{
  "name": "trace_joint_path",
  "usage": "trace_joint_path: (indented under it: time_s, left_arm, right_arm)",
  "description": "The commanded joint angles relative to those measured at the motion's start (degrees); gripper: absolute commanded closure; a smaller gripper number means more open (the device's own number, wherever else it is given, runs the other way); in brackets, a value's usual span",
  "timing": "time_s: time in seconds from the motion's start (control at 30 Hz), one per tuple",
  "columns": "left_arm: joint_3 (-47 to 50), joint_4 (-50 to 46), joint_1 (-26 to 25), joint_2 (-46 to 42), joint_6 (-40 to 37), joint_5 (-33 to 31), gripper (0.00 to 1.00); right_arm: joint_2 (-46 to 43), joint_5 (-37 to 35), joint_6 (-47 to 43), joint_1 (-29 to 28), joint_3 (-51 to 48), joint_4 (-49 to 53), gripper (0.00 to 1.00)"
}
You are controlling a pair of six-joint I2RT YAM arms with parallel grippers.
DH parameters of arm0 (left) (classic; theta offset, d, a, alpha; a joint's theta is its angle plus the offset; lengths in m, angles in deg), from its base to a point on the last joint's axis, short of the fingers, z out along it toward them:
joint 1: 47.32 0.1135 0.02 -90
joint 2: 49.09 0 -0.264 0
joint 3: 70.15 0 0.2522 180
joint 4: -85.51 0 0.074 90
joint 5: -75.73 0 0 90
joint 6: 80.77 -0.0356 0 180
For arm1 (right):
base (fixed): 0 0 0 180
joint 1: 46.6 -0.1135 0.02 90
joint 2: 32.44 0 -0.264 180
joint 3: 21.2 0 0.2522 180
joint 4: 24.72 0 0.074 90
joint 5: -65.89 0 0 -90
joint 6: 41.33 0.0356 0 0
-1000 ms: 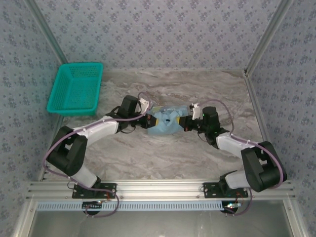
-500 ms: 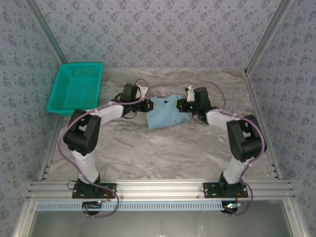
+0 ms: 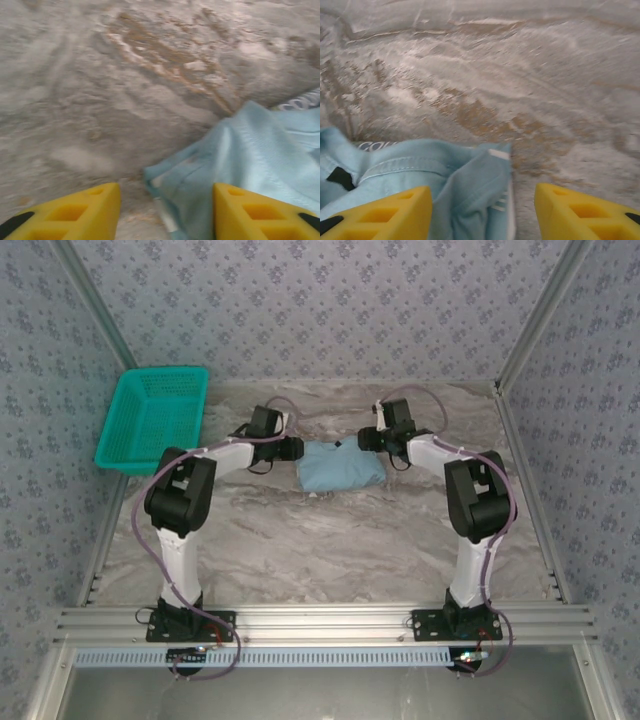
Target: Fold the inside-out t-shirt
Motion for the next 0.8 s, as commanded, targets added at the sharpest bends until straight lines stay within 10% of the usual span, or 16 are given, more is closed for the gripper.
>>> trace_joint_path:
  time_s: [0.0,0.33,0.77]
  left_arm:
    - [0.6,-5.6,-0.1,-6.9,1.1,-8.2,0.45]
    - [4.1,2.7,-6.1,-9.7,1.3,12.8,0.43]
    - [11.5,3.8,-6.3,-4.7,-1.4,8.0,0.46]
  right_arm:
    - [-4.5,-6.2,-4.7,-0.1,1.1,7.1,0.40]
    - [0.3,19.3,3.4,-2.3,0.4,3.5,0.49]
    - [9.4,20.8,4.1,2.2,7.4,11.1,0.47]
